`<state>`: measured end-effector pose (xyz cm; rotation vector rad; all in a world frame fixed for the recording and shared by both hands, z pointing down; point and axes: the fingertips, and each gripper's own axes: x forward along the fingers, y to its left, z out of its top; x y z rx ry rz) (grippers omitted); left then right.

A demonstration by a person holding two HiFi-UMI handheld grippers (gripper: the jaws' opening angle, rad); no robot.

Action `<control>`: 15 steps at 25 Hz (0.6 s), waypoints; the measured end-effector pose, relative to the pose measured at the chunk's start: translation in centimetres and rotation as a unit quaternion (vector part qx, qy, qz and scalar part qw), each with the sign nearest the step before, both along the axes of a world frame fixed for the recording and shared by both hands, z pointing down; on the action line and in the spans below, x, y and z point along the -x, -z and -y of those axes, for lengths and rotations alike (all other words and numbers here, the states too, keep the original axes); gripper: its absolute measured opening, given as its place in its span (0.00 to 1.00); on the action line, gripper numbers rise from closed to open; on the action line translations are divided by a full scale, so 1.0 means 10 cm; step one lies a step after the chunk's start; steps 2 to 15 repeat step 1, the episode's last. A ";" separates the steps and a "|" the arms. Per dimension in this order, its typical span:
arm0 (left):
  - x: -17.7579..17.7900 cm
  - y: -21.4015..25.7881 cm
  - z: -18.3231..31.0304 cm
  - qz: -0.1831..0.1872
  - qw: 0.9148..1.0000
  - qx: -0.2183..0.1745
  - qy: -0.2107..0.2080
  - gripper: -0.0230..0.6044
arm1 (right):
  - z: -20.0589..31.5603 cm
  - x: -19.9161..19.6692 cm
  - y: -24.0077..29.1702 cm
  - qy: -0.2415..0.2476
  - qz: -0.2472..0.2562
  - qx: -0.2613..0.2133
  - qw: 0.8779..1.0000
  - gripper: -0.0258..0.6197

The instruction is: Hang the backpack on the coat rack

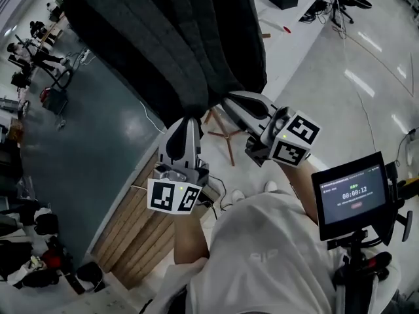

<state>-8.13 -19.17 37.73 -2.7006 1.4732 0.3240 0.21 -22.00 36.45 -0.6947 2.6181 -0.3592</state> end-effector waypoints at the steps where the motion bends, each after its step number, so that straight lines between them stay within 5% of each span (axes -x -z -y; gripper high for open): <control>1: -0.03 -0.02 0.01 -0.002 1.000 0.001 0.000 0.05 | 0.01 -0.03 -0.01 0.000 -0.001 0.000 1.000 0.06; 15: -0.03 -0.02 0.01 -0.002 1.000 0.001 0.000 0.05 | 0.01 -0.03 -0.01 0.000 -0.001 0.000 1.000 0.06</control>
